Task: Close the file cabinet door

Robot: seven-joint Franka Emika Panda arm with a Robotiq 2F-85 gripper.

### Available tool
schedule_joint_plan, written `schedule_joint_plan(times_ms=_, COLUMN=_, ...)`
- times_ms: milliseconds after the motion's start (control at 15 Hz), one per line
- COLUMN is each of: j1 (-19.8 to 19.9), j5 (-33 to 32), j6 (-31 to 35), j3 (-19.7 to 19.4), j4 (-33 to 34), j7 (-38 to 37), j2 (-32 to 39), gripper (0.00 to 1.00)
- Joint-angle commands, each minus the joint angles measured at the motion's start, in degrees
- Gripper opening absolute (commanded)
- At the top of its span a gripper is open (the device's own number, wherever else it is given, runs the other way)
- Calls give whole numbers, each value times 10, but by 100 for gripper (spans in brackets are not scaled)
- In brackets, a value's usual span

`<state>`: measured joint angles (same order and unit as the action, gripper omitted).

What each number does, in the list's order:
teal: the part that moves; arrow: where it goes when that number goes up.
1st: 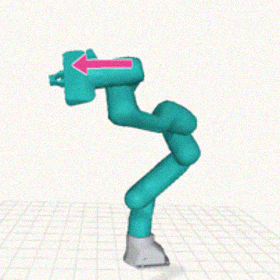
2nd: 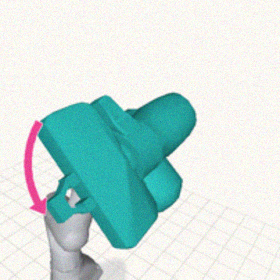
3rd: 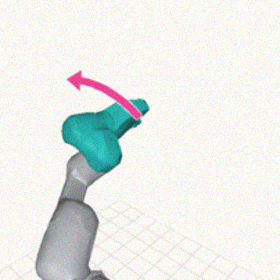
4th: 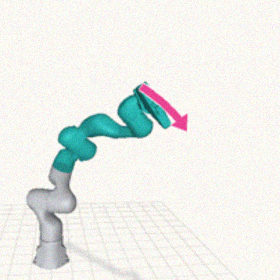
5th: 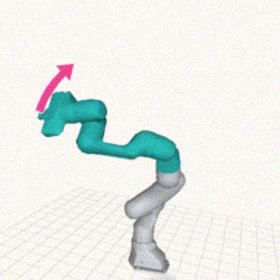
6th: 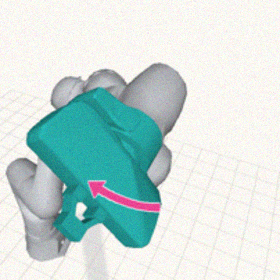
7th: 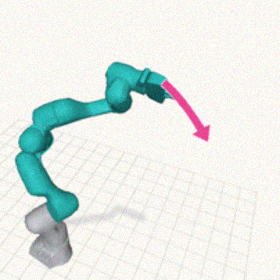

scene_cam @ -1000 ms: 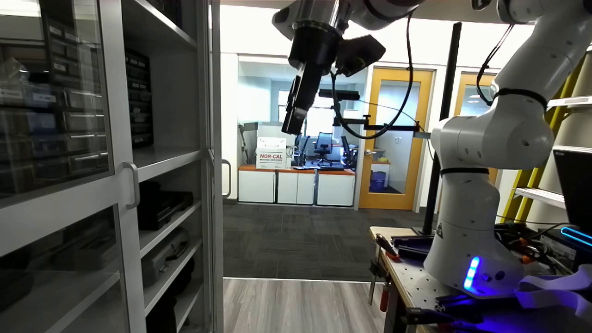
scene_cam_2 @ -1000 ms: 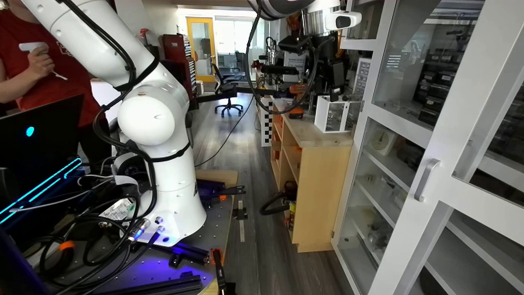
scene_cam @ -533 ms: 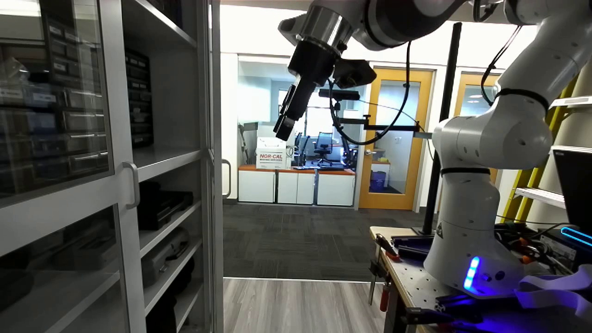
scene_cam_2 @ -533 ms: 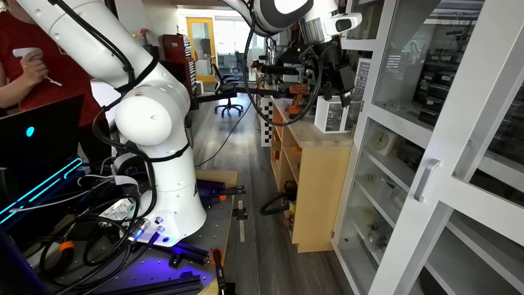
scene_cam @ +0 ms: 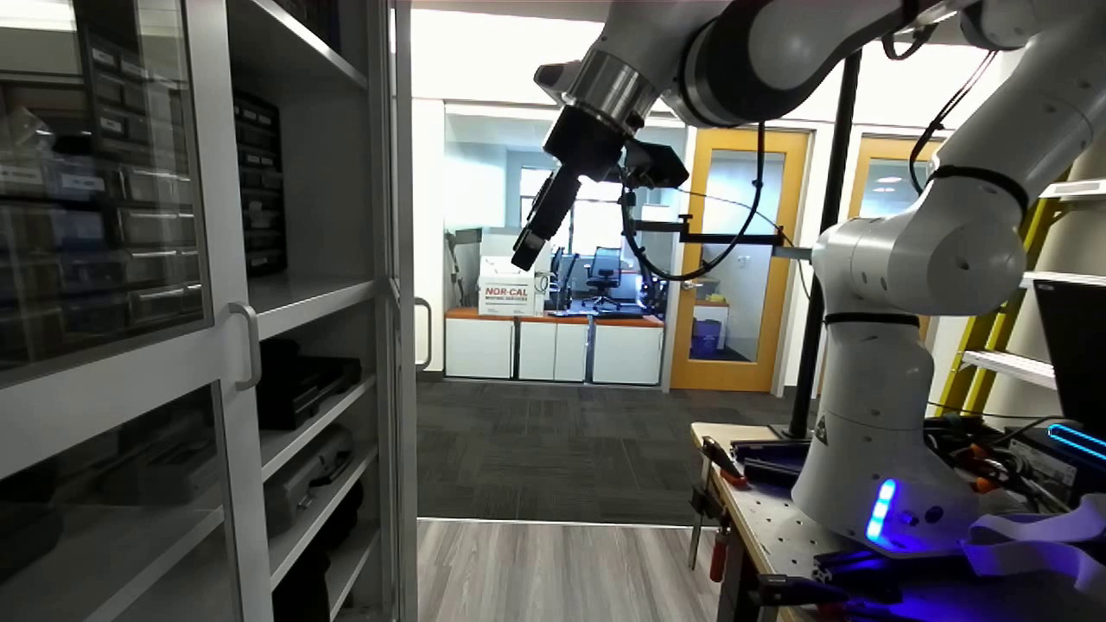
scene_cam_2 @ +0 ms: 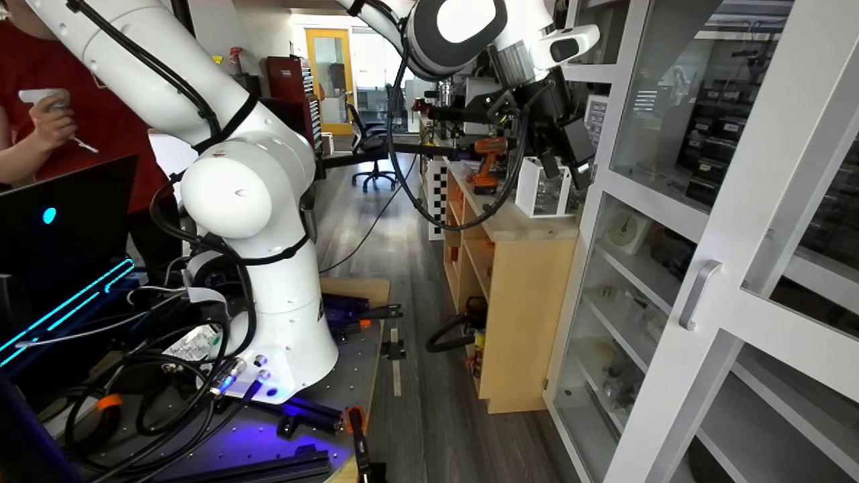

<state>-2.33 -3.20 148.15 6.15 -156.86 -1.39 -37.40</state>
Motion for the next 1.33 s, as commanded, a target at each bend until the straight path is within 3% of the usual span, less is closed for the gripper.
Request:
schedule_joint_plan(times_ms=0, j1=0, j5=-3, j6=-1, j3=-3, j4=0, j7=-2, j2=1, gripper=100)
schedule_joint_plan(times_ms=400, j1=-2, j5=-3, j6=-1, j3=-2, j4=0, j7=-2, j2=3, gripper=100)
schedule_joint_plan(times_ms=1267, j1=26, j5=-49, j6=125, j3=-47, j4=18, j7=78, j2=105, gripper=100)
